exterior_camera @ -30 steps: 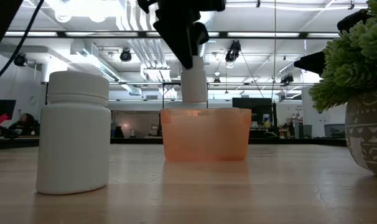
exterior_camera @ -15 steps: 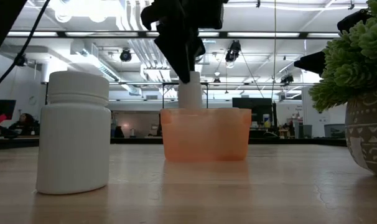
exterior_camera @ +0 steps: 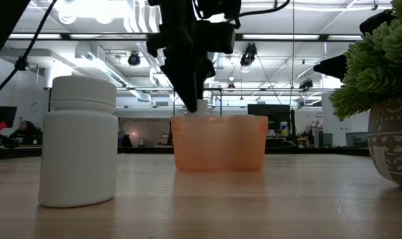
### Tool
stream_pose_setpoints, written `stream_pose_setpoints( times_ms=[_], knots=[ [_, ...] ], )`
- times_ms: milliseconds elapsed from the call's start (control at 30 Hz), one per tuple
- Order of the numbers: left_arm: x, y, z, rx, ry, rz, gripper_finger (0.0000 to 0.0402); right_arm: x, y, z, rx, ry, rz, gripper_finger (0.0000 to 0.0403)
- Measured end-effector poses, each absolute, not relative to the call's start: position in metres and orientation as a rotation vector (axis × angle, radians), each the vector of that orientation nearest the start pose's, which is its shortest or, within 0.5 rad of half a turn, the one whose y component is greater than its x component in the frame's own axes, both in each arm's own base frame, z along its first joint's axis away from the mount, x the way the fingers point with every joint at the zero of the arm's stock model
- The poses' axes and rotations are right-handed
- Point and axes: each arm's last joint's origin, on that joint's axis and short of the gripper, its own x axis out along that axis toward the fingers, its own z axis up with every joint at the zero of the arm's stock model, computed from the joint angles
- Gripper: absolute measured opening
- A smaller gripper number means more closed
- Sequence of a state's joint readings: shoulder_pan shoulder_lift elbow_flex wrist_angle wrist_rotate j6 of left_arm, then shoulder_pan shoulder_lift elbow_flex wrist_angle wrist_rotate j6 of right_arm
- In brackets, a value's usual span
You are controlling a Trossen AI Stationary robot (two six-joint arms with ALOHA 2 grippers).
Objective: Pick and place pill bottles into a basket
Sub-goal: Put the white pill bottle into the orange bin
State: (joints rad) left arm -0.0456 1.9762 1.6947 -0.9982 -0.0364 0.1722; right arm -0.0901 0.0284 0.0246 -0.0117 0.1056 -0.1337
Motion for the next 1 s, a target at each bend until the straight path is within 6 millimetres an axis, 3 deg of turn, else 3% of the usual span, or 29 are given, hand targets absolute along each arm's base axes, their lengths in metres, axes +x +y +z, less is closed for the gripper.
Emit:
stream_pose_setpoints(
  times_ms=[433,1000],
  knots=[
    [0.405,-0.007,0.238,0.184,1.266,-0.095,0.0141,0.097,-0.012,0.169,-0.133,0.029,-0.194,0.0206],
    [0.399,-0.005,0.210,0.175,1.291,-0.092,0.0141,0.097,-0.012,0.169,-0.132,0.029,-0.194,0.0206]
  ],
)
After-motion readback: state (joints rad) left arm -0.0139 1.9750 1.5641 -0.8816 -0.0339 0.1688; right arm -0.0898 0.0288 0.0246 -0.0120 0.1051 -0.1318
